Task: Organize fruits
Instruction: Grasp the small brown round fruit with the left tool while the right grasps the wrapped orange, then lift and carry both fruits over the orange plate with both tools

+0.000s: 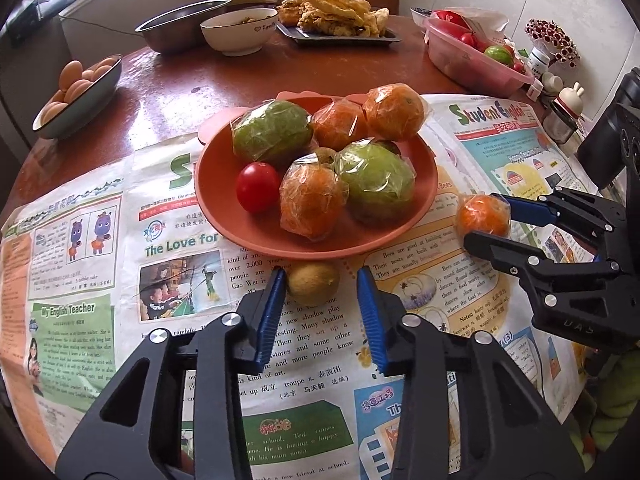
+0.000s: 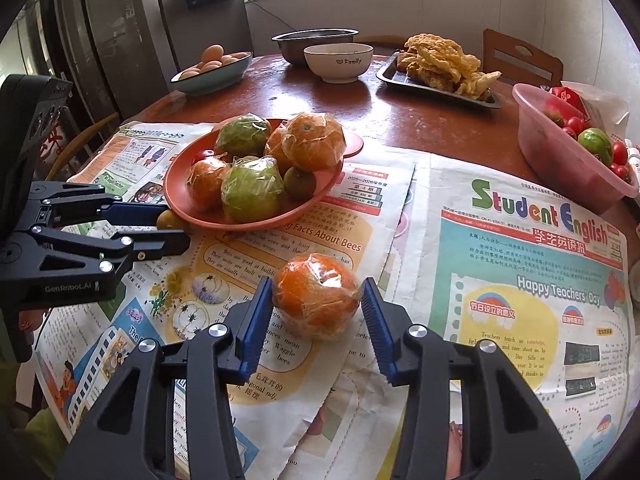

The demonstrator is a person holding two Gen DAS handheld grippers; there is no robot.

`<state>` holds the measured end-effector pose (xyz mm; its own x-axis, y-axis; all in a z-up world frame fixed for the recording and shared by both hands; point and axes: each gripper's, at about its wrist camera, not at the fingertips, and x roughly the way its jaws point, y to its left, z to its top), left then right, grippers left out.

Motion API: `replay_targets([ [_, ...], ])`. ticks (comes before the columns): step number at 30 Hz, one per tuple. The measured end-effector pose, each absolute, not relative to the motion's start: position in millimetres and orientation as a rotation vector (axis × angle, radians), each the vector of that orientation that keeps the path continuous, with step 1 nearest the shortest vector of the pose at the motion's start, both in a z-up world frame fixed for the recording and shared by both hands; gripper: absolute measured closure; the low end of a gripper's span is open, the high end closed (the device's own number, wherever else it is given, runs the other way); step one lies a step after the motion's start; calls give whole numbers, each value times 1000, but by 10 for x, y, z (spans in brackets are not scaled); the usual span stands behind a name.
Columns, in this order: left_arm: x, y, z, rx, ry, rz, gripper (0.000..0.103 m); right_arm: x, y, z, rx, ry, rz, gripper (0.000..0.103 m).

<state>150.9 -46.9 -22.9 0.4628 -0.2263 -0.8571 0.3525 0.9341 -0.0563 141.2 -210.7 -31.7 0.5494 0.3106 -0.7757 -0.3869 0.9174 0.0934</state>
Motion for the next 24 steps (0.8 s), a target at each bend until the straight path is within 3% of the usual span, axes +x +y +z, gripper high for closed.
replay_targets([
  [3,1523,-483,-227,140,1033,-361,83,1403,-2111,-310,-91,900,412,59],
  [24,1297,-298,124,131,969,-367,83,1299,-1968,-11,-78,844,455,60],
])
